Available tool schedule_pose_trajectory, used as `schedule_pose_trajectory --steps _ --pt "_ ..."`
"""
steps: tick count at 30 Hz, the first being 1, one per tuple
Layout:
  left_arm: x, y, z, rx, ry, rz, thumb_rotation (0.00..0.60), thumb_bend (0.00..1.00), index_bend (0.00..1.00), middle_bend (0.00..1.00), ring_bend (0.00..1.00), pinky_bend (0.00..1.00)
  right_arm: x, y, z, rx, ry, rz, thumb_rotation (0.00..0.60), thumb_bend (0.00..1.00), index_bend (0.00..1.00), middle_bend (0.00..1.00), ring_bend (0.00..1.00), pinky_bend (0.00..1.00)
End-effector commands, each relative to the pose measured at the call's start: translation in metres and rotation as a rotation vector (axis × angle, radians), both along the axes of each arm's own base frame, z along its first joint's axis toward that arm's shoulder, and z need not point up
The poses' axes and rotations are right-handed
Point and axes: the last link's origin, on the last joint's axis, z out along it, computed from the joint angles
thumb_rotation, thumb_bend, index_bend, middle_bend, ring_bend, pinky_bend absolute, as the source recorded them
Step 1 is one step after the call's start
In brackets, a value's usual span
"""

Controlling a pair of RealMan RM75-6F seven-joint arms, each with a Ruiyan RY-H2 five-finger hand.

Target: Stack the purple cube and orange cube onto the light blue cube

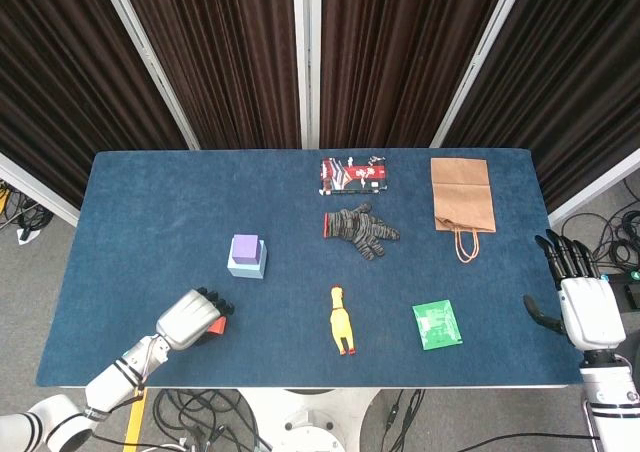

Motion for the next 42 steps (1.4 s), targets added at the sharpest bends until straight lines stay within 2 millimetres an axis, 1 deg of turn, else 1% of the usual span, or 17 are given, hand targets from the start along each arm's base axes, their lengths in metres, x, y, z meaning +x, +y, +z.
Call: schedule_pose_trajectory --steps 1,3,7,11,13,16,20,26,29,34,38,42 --pt "-0.002 0.005 0.016 0.044 0.004 0.013 0.6 0.32 0.45 0.63 0.44 0.51 0.0 0.0 0.0 0.0 -0.001 0.0 0.6 0.23 0.05 0.01 0.0 0.0" --pt "-0.005 0.008 0.027 0.079 0.013 0.031 0.6 0.32 0.45 0.63 0.44 0.51 0.0 0.0 0.001 -0.002 -0.002 0.001 0.6 0.23 0.05 0.01 0.0 0.0" --pt "-0.014 0.02 0.056 0.159 0.045 0.128 0.6 0.32 0.46 0.64 0.44 0.51 0.001 0.001 0.001 -0.003 -0.004 0.005 0.6 0.23 0.05 0.01 0.0 0.0" --pt "-0.012 0.036 0.08 0.234 0.047 0.171 0.6 0.32 0.46 0.64 0.45 0.51 0.001 0.002 0.0 -0.002 0.001 0.008 0.6 0.23 0.05 0.01 0.0 0.0" --pt "-0.009 0.045 0.088 0.264 0.039 0.177 0.6 0.32 0.46 0.64 0.46 0.52 0.001 0.002 -0.001 0.0 0.004 0.009 0.6 0.23 0.05 0.01 0.0 0.0" --pt "0.002 0.065 0.1 0.303 0.009 0.184 0.6 0.32 0.46 0.64 0.46 0.52 0.002 0.003 -0.002 0.003 0.007 0.014 0.6 0.23 0.05 0.01 0.0 0.0" --pt "0.021 0.086 0.106 0.308 -0.011 0.166 0.6 0.32 0.46 0.64 0.46 0.52 0.002 0.003 -0.003 0.003 0.008 0.014 0.6 0.23 0.05 0.01 0.0 0.0" --pt "0.059 0.112 0.103 0.276 -0.028 0.116 0.6 0.32 0.46 0.65 0.46 0.52 0.002 0.003 -0.003 0.004 0.008 0.015 0.6 0.23 0.05 0.01 0.0 0.0" --pt "0.078 0.119 0.098 0.26 -0.025 0.081 0.6 0.32 0.46 0.65 0.46 0.52 0.002 0.003 -0.002 0.004 0.008 0.016 0.6 0.23 0.05 0.01 0.0 0.0" --pt "0.101 0.122 0.083 0.181 -0.074 0.111 0.6 0.32 0.46 0.65 0.46 0.52 0.002 0.002 -0.002 0.005 0.006 0.015 0.6 0.23 0.05 0.01 0.0 0.0" --pt "0.113 0.123 0.068 0.124 -0.101 0.137 0.6 0.32 0.46 0.65 0.46 0.52 0.003 0.003 -0.002 0.003 0.004 0.02 0.6 0.23 0.05 0.01 0.0 0.0" --pt "0.122 0.125 0.059 0.11 -0.107 0.124 0.6 0.32 0.46 0.65 0.46 0.52 0.003 0.003 -0.001 -0.002 0.003 0.022 0.6 0.23 0.05 0.01 0.0 0.0"
